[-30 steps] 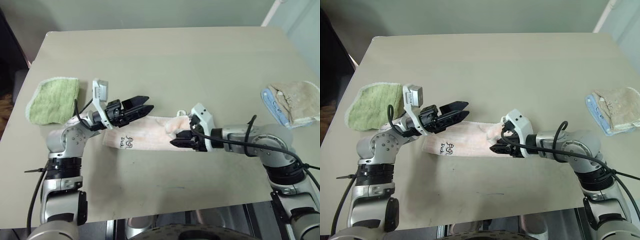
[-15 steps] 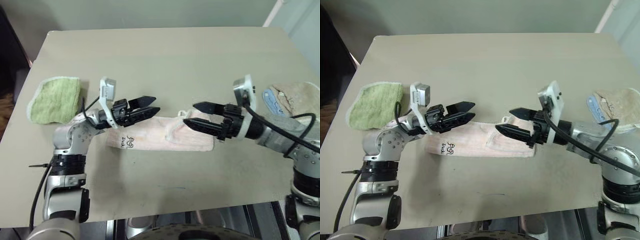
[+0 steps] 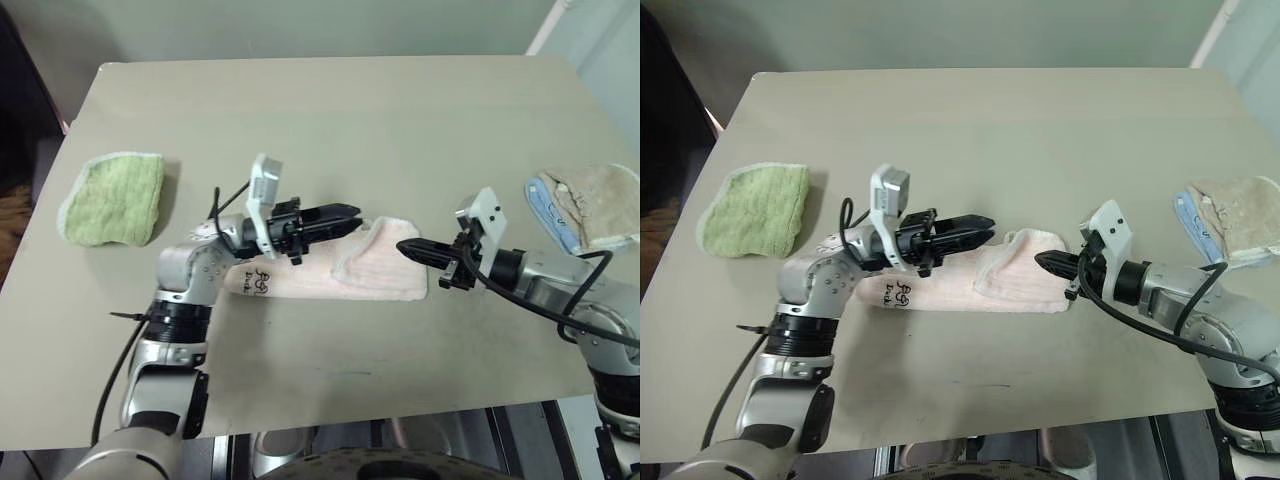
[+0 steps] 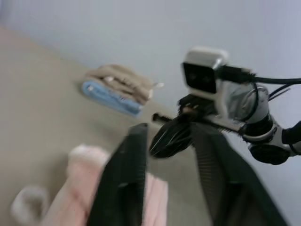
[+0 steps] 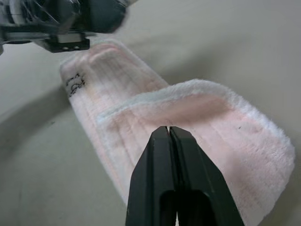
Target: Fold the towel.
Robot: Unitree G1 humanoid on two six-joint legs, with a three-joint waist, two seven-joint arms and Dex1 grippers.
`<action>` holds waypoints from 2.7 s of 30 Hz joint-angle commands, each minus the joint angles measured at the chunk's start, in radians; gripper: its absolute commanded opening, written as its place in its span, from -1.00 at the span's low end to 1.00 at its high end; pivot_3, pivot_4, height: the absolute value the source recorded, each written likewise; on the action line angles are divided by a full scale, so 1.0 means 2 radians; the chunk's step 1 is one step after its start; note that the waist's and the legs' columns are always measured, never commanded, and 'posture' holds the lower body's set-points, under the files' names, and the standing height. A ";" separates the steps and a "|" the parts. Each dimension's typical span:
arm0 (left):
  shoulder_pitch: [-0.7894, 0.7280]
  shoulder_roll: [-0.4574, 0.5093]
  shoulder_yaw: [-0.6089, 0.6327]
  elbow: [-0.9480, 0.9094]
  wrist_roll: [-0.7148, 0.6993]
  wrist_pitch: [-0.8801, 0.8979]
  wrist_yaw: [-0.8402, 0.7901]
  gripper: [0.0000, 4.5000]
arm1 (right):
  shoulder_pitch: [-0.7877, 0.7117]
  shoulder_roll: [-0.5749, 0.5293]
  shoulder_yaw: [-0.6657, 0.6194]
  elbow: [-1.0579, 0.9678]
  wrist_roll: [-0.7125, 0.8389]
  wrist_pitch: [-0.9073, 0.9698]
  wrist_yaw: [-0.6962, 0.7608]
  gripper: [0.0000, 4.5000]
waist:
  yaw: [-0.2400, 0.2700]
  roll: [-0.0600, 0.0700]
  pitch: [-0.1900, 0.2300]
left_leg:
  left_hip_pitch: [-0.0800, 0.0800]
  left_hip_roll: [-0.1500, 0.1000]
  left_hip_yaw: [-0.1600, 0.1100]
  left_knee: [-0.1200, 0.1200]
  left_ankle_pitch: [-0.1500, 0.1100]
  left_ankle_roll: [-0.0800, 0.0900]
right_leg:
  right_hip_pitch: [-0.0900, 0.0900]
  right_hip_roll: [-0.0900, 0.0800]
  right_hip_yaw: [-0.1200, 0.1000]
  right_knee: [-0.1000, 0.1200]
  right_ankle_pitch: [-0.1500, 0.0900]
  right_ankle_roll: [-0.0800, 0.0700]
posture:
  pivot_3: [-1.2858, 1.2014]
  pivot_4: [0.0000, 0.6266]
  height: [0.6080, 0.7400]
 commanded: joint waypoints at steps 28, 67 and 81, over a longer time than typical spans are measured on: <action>0.000 -0.008 -0.106 -0.016 0.219 -0.065 0.094 -0.98 | -0.036 0.131 -0.022 0.061 -0.097 -0.046 -0.088 -1.00 | -0.002 0.000 0.000 | 0.001 0.000 0.000 -0.001 0.000 0.001 | 0.001 0.000 0.000 -0.003 0.002 0.000 | 0.03 -0.52 1.00; 0.121 0.092 -0.038 -0.136 0.042 0.116 0.058 -0.98 | 0.069 0.166 0.058 0.066 -0.149 -0.090 -0.039 -1.00 | -0.001 0.000 0.000 | 0.004 0.000 -0.002 -0.001 -0.002 -0.003 | 0.003 0.001 0.000 -0.001 -0.001 -0.007 | 0.03 -0.52 1.00; 0.034 0.046 0.035 -0.081 -0.050 0.122 0.070 -0.98 | -0.003 0.153 -0.045 -0.008 0.031 -0.024 -0.017 -1.00 | -0.003 0.000 0.000 | 0.007 0.000 -0.002 -0.001 -0.001 -0.005 | 0.005 0.002 0.001 0.000 -0.001 -0.008 | 0.03 -0.52 1.00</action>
